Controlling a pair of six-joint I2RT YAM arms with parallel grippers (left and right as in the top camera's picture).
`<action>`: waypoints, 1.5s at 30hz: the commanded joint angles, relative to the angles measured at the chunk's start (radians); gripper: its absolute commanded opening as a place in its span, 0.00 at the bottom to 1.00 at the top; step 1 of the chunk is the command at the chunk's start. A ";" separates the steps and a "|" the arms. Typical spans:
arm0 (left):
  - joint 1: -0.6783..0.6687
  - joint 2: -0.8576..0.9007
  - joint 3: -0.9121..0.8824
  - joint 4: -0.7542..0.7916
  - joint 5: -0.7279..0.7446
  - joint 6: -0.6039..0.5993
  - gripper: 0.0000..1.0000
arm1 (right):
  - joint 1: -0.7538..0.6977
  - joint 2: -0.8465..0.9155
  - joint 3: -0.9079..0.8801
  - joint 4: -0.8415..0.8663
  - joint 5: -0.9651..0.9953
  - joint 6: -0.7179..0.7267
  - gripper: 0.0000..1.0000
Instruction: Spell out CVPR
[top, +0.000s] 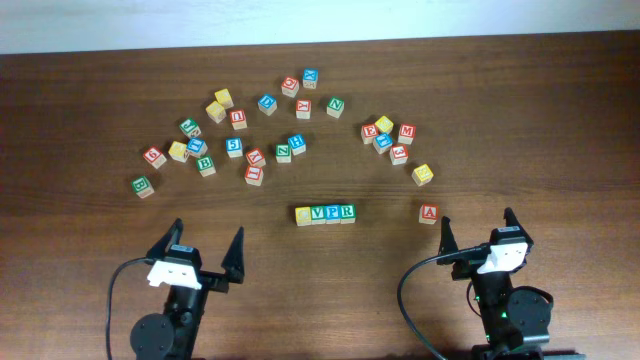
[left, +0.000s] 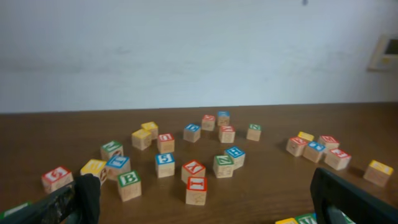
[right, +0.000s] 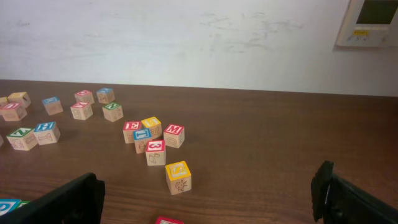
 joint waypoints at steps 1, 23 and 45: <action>0.006 -0.011 -0.007 -0.002 -0.122 -0.051 0.99 | 0.005 -0.010 -0.005 -0.005 -0.003 -0.006 0.98; 0.039 -0.011 -0.008 -0.105 -0.231 0.092 1.00 | 0.005 -0.010 -0.005 -0.005 -0.003 -0.006 0.98; 0.039 -0.010 -0.007 -0.104 -0.203 0.089 0.99 | 0.005 -0.010 -0.005 -0.005 -0.003 -0.006 0.98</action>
